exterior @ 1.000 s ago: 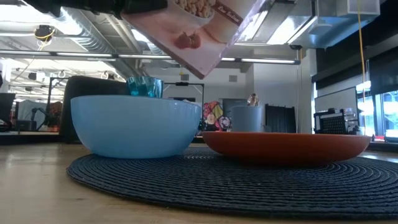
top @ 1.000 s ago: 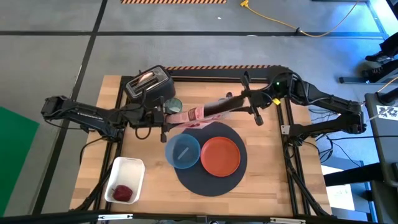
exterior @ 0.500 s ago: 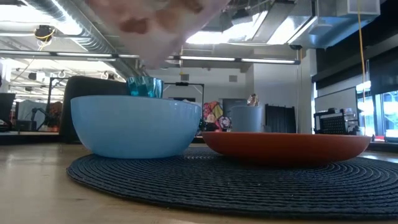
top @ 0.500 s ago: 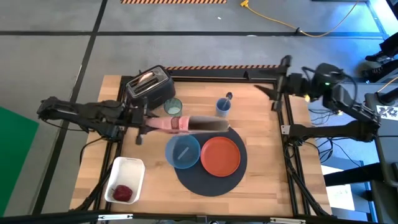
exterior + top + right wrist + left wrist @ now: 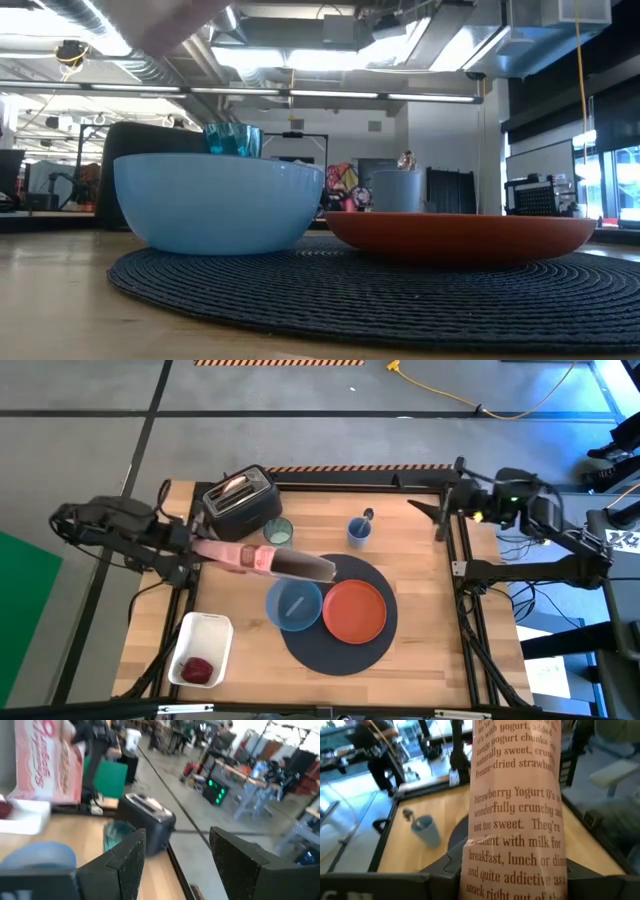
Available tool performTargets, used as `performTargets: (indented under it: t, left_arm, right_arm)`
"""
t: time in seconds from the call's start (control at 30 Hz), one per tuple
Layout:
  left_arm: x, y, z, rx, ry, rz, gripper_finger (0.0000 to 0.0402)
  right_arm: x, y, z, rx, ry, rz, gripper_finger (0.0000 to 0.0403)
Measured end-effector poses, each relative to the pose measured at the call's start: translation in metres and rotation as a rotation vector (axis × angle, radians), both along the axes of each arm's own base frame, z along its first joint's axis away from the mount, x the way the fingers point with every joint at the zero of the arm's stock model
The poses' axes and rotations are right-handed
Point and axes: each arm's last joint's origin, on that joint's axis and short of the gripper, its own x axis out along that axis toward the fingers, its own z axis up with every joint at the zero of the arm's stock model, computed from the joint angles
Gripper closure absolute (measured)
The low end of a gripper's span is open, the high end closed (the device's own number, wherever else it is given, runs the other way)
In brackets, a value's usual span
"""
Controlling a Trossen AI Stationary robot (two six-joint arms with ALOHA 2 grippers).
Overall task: Arrange a breakfast setting
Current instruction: Pour cereals from the pink cereal box into the blue bowl
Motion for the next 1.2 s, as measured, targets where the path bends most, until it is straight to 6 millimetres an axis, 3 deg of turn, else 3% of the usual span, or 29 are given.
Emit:
performTargets:
  t: [0.43, 0.77, 1.2]
  left_arm:
    - [-0.001, -0.001, 0.005, 0.107, 0.325, -0.065, 0.0262]
    - [0.015, -0.006, 0.022, 0.2, 0.563, -0.118, 0.0262]
    - [0.041, -0.012, 0.021, 0.298, 0.631, -0.169, 0.0262]
  right_arm:
    - [0.025, -0.01, -0.045, -0.01, 0.007, -0.09, 0.0191]
    - [0.042, -0.016, -0.071, 0.044, -0.037, -0.149, 0.0191]
    - [0.064, -0.022, -0.089, 0.128, 0.038, -0.162, 0.0191]
